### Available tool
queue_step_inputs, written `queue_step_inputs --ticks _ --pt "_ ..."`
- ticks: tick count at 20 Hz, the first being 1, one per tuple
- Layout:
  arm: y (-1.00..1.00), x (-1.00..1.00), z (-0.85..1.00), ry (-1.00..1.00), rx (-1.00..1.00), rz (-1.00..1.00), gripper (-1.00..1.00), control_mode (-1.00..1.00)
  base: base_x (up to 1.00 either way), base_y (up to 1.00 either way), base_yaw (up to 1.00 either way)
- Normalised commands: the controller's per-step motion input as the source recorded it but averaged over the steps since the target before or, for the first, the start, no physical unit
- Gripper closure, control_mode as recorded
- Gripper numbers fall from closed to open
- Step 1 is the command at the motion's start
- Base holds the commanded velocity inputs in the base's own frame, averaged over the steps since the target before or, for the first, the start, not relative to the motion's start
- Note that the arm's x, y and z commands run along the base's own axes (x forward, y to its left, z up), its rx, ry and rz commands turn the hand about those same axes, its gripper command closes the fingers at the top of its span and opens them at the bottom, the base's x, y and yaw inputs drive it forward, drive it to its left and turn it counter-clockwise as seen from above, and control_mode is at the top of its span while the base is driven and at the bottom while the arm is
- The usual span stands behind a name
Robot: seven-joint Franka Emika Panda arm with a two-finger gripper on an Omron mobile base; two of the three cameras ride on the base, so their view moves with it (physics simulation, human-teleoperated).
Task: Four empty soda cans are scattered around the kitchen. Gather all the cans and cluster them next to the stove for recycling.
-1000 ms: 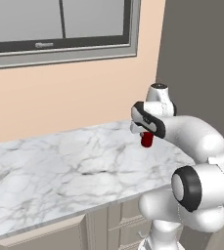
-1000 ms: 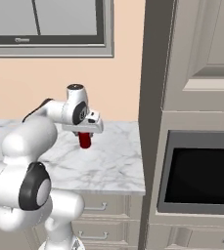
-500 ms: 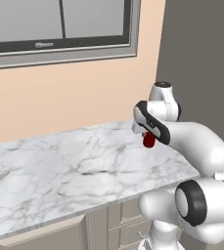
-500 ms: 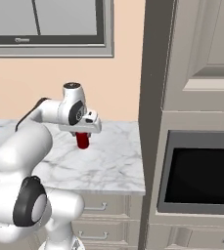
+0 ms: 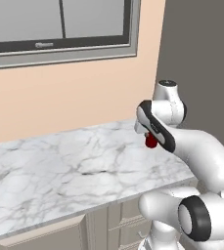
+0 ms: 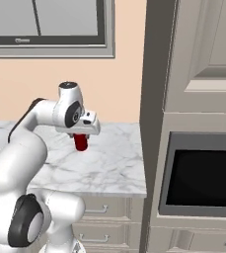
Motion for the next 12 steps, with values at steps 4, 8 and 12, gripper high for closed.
queue_step_inputs --ticks 4,8,12 --pt "0.00 -0.13 0.02 -0.01 0.00 0.00 1.00 1.00 -0.50 0.01 0.00" --pt "0.00 0.00 0.00 0.00 0.00 0.00 1.00 1.00 -0.79 0.19 0.00" --pt "0.00 0.00 0.00 0.00 0.00 0.00 1.00 1.00 -0.90 0.32 0.02"
